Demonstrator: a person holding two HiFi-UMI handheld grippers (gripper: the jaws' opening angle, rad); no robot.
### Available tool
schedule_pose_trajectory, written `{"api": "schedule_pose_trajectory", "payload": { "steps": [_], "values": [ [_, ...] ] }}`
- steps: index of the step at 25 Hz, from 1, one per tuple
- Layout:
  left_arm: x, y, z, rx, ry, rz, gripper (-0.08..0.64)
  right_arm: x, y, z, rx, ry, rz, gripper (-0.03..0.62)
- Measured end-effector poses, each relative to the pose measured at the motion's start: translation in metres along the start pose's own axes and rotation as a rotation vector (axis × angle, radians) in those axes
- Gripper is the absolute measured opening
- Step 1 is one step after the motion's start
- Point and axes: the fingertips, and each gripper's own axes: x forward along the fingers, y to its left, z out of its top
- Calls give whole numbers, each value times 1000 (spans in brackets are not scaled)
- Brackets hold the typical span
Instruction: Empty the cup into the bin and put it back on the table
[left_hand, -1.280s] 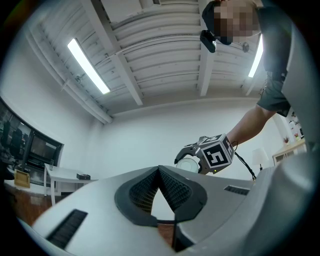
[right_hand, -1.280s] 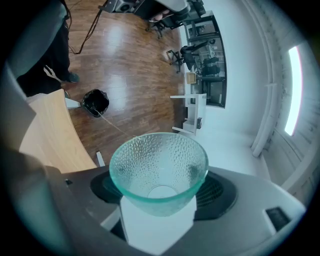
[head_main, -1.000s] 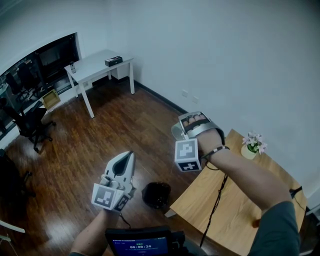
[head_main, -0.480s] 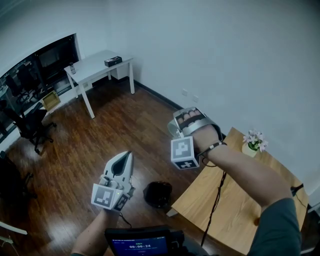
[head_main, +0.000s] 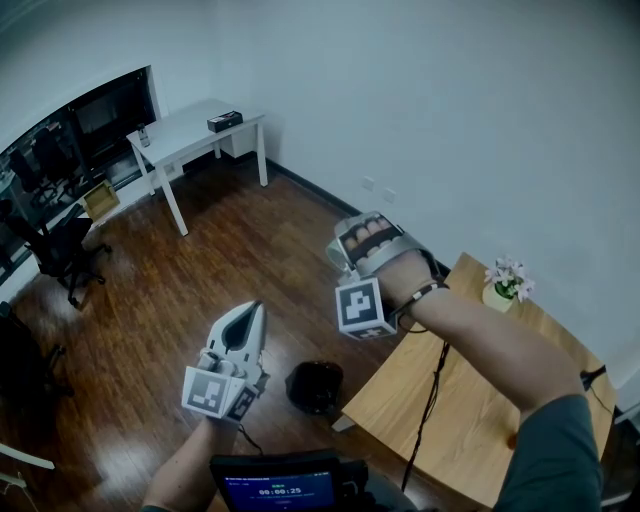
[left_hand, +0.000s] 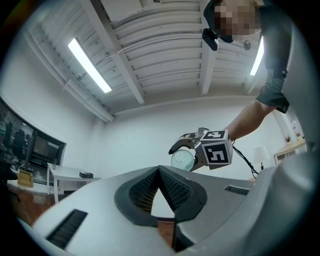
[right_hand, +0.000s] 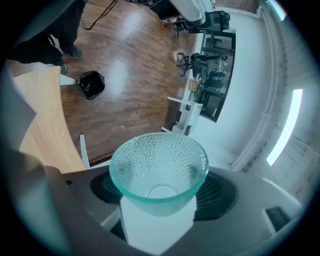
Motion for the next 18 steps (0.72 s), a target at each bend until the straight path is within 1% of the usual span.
{"api": "schedule_pose_trajectory", "payload": {
  "steps": [4,9,13,18],
  "values": [
    [0,0,-1,2,3,2,-9,4,0,-3,-39,14,-17,391],
    [1,-2,-5,16,24,-10,-9,6,2,-5,-33,12,-15,391],
    [1,-3,-7,6,26,-4,-8,4,5,-6,13,7,7,391],
    [3,-2,-7,9,27,-8,-9,8,7,-6,8,8,13,391]
  ]
}}
